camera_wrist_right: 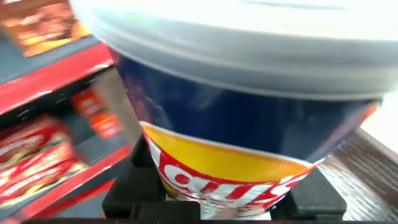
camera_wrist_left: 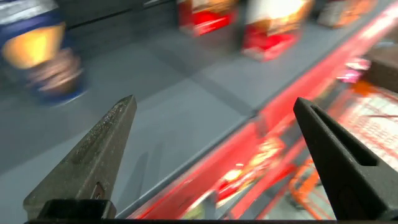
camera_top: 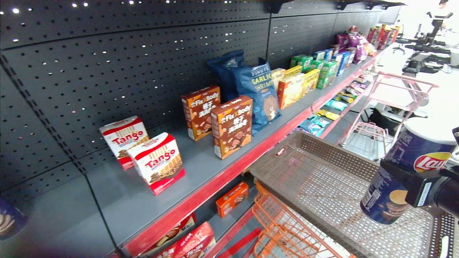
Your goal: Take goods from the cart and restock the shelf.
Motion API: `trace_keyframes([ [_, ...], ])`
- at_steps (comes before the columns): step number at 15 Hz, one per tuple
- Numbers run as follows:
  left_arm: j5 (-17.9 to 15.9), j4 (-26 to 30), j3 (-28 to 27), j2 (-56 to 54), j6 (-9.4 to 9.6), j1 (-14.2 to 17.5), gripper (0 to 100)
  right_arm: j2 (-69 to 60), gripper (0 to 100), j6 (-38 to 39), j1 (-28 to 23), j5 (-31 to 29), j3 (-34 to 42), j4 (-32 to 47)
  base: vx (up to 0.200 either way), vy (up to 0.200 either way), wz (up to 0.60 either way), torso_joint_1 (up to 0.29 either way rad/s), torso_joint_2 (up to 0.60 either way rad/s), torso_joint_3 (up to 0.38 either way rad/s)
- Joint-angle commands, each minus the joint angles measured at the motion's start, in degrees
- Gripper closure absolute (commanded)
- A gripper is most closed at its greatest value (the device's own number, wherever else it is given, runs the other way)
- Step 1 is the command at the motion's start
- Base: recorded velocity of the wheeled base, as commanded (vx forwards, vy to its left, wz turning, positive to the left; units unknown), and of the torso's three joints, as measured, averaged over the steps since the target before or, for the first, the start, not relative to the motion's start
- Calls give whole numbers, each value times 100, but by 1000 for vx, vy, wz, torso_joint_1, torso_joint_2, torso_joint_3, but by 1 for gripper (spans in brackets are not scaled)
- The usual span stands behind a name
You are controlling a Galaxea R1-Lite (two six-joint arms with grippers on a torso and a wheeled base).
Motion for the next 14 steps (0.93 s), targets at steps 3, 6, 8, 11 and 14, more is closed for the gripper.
trace_keyframes([
  [3,2,-2,0,5,-2,-1,0,-326,100,-11,-1,-10,113,39,0,0,600,7,2,-1],
  [6,2,-10,0,5,-2,-1,0,-466,100,-11,-10,7,377,12,0,0,600,2,6,5],
  [8,2,-10,0,5,-2,-1,0,-440,100,-11,-19,7,386,3,0,0,600,2,0,5],
  [11,2,-2,0,5,-2,-1,0,-457,100,-11,-28,16,394,21,0,0,600,2,4,2],
  [14,2,-10,0,5,-2,-1,0,-616,100,-11,-89,42,412,65,0,0,200,2,1,1],
])
